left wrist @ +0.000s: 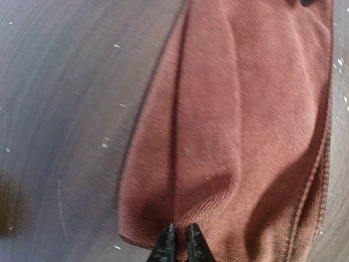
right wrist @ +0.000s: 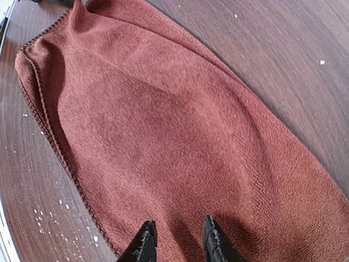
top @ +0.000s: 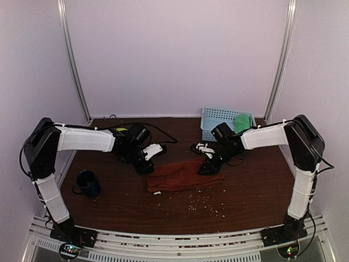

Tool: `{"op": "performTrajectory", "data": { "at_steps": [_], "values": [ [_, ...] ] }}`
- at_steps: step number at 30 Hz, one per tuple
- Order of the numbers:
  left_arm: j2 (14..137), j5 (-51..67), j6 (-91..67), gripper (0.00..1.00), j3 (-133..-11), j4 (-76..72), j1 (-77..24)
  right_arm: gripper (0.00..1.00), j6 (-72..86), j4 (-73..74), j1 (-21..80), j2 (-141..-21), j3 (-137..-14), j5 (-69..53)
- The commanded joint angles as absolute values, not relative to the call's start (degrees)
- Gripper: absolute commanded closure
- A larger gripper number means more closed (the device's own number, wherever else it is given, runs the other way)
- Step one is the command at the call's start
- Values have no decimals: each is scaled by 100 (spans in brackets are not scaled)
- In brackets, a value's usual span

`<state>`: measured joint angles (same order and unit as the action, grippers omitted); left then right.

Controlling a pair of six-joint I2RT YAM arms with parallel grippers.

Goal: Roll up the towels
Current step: Smooth out the towel at the center of the board, then rotate the towel at the center of the board.

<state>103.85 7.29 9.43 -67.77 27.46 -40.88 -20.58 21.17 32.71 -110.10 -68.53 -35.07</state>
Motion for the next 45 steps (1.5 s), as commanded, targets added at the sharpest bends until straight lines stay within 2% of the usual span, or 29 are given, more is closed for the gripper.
{"op": "performTrajectory", "data": {
  "at_steps": [1,5,10,12,15,18,21,25,29,32,37,45],
  "values": [
    [10535,528,419,93,-7053,2584,-3759,69,-2039,2035,3222,-10724,-6662,-3313],
    [10635,621,-3,98,-7108,2614,-3343,69,-2014,2004,3187,-10671,-6561,-3194],
    [10913,569,-204,98,-7146,2766,-3170,68,-1964,1959,3147,-10688,-6508,-3132],
    [11128,533,-250,92,-7268,2973,-3156,68,-1960,1979,3146,-10739,-6538,-3169],
    [11188,396,-372,72,-7323,3068,-3161,68,-1956,2005,3146,-10765,-6584,-3189],
    [10889,122,-458,62,-7347,3153,-3160,68,-1977,2149,3123,-10642,-6678,-3376],
    [10509,-100,-519,55,-7428,3307,-3167,67,-1950,2236,3059,-10341,-6816,-3530],
    [10025,6,-607,52,-7470,3324,-3240,64,-1885,2453,2890,-10266,-7354,-3643],
    [9866,460,-760,54,-7397,3121,-3562,64,-1873,2646,2813,-10654,-8001,-3498],
    [9960,790,-1033,64,-7233,2866,-3855,64,-1851,2713,2813,-11037,-8391,-3398],
    [10053,1204,-1777,75,-6522,2269,-4086,65,-1820,2619,2814,-11507,-8621,-3286],
    [9895,1844,-2223,79,-5597,1993,-4148,66,-2023,2723,2813,-11825,-8283,-2827]
  ]
}}
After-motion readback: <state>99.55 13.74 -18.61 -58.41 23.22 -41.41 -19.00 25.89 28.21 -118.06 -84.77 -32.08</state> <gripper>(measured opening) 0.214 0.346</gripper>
